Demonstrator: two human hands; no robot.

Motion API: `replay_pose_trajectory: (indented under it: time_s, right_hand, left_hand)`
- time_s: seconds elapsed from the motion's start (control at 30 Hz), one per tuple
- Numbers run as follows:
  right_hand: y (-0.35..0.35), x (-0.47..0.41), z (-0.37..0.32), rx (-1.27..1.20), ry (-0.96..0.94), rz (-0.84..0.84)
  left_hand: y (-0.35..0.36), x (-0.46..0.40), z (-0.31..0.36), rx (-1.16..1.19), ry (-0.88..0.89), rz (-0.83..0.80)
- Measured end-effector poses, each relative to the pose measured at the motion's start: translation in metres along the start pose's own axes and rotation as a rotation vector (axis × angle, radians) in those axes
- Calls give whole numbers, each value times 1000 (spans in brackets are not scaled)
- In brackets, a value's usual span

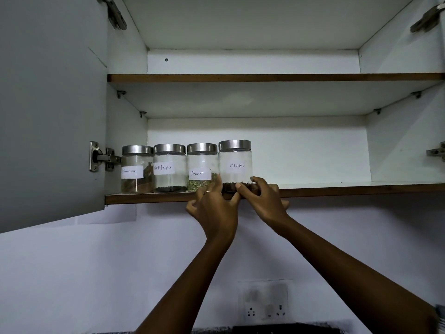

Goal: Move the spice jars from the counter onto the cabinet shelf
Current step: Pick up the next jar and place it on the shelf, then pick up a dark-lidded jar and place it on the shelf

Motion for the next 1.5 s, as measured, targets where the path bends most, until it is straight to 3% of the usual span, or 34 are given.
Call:
replay_pose_trajectory:
  time_s: [0.3,0.6,0.87,1.07,1.3,1.5]
  right_hand:
    - [9,-7,-3,43,12,85]
    - [9,-14,-1,151,2,69]
    - [11,-13,1,105,-28,33]
    - [0,5,13,163,-204,136]
    - [-29,48,43,614,-564,246]
    - [-46,89,94,805,-662,150]
  left_hand:
    - [5,2,-3,-48,-36,-7]
    - [9,6,-4,-121,13,-57]
    - [10,9,-8,-76,34,-88]
    - [8,29,-13,-22,159,-190]
    - [-1,83,-2,6,508,-182]
    - [11,146,-3,81,554,-327]
Point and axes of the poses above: each hand's wrist, its own x-axis away from the middle knuckle, its own y-axis out of the palm, z = x × y, the point moved 4 cm from there along -x, towards the middle knuckle, and after that the axes turned 10 degrees about x, right-handed, at the moved point
